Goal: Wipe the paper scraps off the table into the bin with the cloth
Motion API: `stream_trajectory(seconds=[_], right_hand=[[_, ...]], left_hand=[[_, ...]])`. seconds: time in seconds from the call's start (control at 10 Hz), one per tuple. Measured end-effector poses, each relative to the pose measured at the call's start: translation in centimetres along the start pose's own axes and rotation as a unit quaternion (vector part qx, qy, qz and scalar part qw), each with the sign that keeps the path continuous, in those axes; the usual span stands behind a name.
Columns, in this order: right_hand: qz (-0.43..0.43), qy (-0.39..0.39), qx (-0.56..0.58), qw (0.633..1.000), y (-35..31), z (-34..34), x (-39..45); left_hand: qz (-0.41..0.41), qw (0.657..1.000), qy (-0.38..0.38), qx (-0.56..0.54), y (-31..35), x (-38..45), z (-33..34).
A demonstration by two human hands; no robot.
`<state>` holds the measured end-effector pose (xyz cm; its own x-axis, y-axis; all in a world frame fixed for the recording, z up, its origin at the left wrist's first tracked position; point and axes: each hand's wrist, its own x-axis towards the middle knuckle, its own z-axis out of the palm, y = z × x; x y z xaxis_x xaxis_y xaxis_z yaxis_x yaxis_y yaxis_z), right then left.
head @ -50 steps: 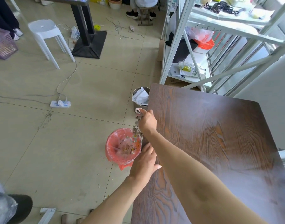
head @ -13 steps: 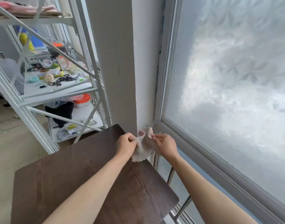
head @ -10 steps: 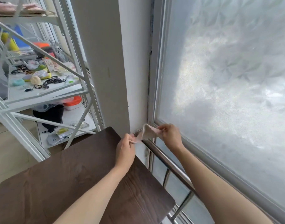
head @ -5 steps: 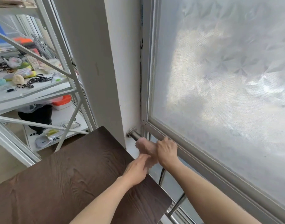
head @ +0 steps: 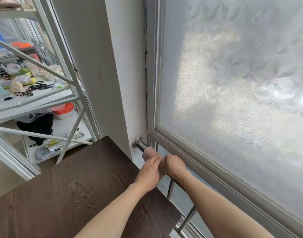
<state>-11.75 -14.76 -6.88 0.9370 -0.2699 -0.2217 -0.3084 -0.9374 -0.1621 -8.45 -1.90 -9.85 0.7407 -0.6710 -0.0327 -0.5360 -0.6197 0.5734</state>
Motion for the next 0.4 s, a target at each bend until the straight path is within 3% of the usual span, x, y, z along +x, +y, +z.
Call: stream_trajectory(seconds=[0.2, 0.4], right_hand=[[-0.004, -0.01, -0.017, 1.0, -0.6, -0.3, -0.3], [0.019, 0.09, 0.023, 0.996, -2.6, -0.9, -1.6]], left_hand=[[0.012, 0.999, -0.03, 0.009, 0.2, -0.6, -0.6], [0.0, 1.0, -0.018, -0.001, -0.5, -2.3, -2.7]])
